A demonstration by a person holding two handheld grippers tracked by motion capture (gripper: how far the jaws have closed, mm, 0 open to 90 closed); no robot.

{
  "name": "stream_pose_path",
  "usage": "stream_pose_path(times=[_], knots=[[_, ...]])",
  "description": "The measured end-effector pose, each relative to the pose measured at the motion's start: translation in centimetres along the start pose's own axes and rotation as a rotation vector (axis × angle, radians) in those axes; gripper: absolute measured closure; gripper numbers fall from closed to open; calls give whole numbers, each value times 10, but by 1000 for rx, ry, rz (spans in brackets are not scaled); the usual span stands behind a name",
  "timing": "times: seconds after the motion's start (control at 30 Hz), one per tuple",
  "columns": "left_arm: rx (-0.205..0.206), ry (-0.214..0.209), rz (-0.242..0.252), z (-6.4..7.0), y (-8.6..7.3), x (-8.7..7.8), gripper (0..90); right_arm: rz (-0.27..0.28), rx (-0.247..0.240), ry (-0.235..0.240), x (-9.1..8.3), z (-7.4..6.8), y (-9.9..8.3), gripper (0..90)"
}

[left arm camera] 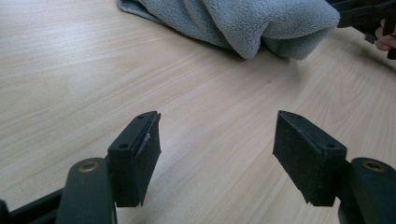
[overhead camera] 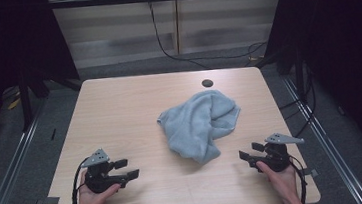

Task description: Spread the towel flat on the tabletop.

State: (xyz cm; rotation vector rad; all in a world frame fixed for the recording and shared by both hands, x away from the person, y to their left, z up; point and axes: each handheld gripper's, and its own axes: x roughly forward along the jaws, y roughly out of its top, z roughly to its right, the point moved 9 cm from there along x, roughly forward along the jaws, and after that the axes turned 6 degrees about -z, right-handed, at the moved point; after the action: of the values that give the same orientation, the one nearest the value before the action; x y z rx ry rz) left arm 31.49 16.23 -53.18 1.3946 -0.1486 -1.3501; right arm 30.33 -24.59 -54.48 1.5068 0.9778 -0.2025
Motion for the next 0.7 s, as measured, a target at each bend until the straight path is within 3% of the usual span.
stream_pose_path(times=[0.27,0.4,0.53,0.7], knots=[[-41,-10,11,-5,1,-1,306,10,4,72,4,-12,1,362],[-31,16,1,-8,0,-1,304,-2,9,95,5,-17,5,360],[-17,5,6,-5,1,-3,303,-19,-15,147,6,-31,12,347],[-5,0,4,-2,0,-4,303,-30,-46,166,9,-37,19,343]])
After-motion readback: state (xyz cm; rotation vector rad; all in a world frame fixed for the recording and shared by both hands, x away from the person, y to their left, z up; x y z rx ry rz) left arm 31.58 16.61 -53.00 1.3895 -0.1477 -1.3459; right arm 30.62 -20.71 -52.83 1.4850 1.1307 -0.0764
